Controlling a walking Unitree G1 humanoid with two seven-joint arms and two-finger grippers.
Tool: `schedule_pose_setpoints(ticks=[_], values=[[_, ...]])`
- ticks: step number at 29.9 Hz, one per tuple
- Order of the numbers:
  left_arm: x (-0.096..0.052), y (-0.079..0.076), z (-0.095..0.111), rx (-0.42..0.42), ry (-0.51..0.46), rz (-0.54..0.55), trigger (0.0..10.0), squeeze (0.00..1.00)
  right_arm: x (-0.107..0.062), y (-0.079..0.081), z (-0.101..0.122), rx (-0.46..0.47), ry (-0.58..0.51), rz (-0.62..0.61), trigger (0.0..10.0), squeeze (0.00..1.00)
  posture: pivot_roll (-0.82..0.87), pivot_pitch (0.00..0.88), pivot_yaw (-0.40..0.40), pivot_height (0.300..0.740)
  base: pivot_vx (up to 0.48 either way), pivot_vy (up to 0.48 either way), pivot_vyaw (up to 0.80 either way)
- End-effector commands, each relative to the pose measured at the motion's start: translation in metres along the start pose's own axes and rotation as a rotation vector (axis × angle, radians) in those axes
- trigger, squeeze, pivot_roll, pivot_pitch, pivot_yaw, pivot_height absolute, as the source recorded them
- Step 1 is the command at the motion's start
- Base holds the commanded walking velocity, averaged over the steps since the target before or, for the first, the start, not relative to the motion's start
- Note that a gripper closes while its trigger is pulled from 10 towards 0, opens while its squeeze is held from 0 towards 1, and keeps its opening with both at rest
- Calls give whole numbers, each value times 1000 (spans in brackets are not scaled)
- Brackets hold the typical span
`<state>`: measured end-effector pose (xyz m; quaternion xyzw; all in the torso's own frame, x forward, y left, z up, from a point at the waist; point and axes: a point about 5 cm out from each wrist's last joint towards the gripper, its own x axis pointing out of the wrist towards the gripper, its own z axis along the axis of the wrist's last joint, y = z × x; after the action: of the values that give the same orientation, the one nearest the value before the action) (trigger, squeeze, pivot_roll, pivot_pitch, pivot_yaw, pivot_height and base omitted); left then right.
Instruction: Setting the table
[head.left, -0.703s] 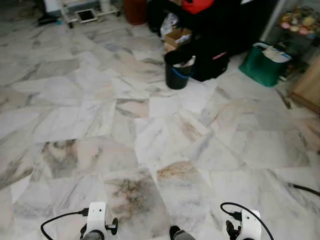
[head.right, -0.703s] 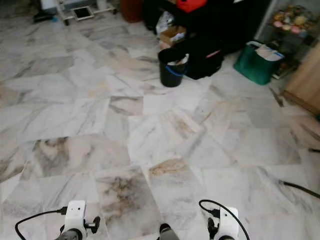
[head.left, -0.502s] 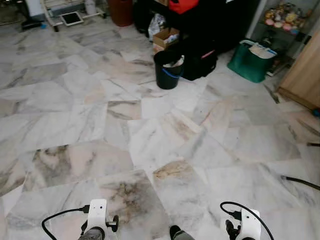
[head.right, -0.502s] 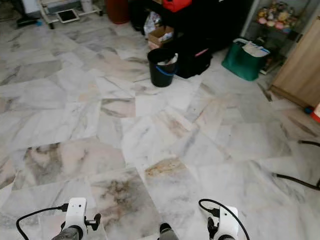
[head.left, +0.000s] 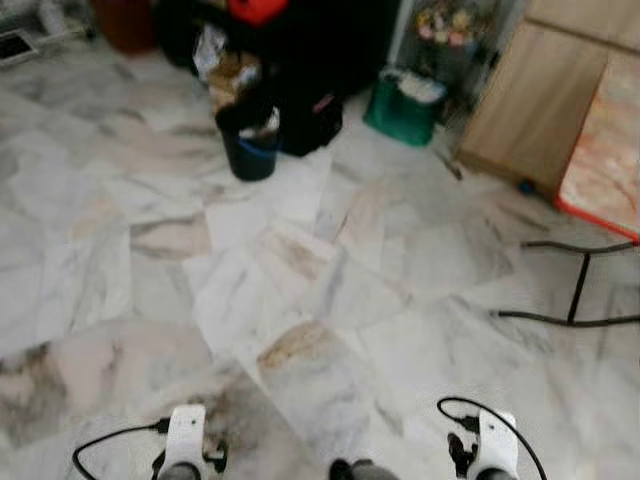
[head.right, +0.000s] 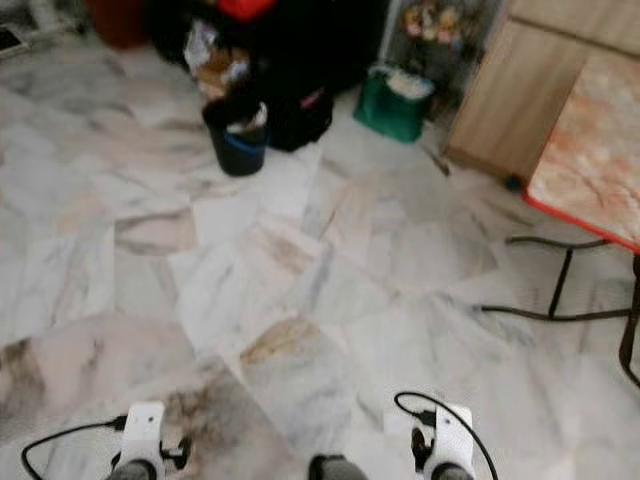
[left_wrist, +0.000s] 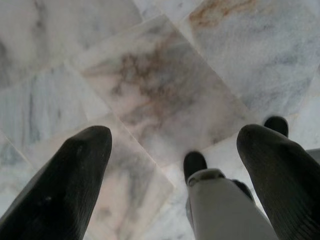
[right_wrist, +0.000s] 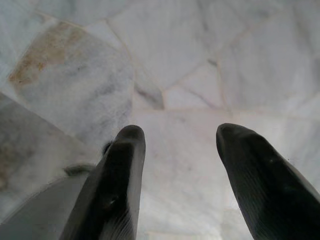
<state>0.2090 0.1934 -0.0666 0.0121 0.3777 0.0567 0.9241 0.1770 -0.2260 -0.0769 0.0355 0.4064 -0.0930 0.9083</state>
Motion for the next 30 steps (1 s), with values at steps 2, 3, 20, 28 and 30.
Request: schedule_pose_setpoints(ticks=[2, 3, 20, 28, 30], values=[[-4, 1, -15, -20, 42, 10, 10000, 0, -1, -2, -2, -2, 13, 1, 10000, 0, -26, 200, -31, 740, 0, 0, -800], [-4, 1, -15, -20, 42, 9, 10000, 0, -1, -2, -2, -3, 13, 1, 10000, 0, -26, 200, -31, 740, 0, 0, -800], [-3, -3, -13, -17, 40, -4, 10000, 0, 0, -1, -1, 1, 11, -2, 10000, 0, -50, 205, -22, 740, 0, 0, -800], [-2, -2, -10, -4, 47, -2, 10000, 0, 0, 1, 1, 20, -7, 9, 10000, 0, -42, 208, -23, 740, 0, 0, -97], [-2, -2, -11, -6, 51, 0, 10000, 0, 0, 0, 1, 17, -6, 12, 10000, 0, -33, 206, -29, 740, 0, 0, 0]])
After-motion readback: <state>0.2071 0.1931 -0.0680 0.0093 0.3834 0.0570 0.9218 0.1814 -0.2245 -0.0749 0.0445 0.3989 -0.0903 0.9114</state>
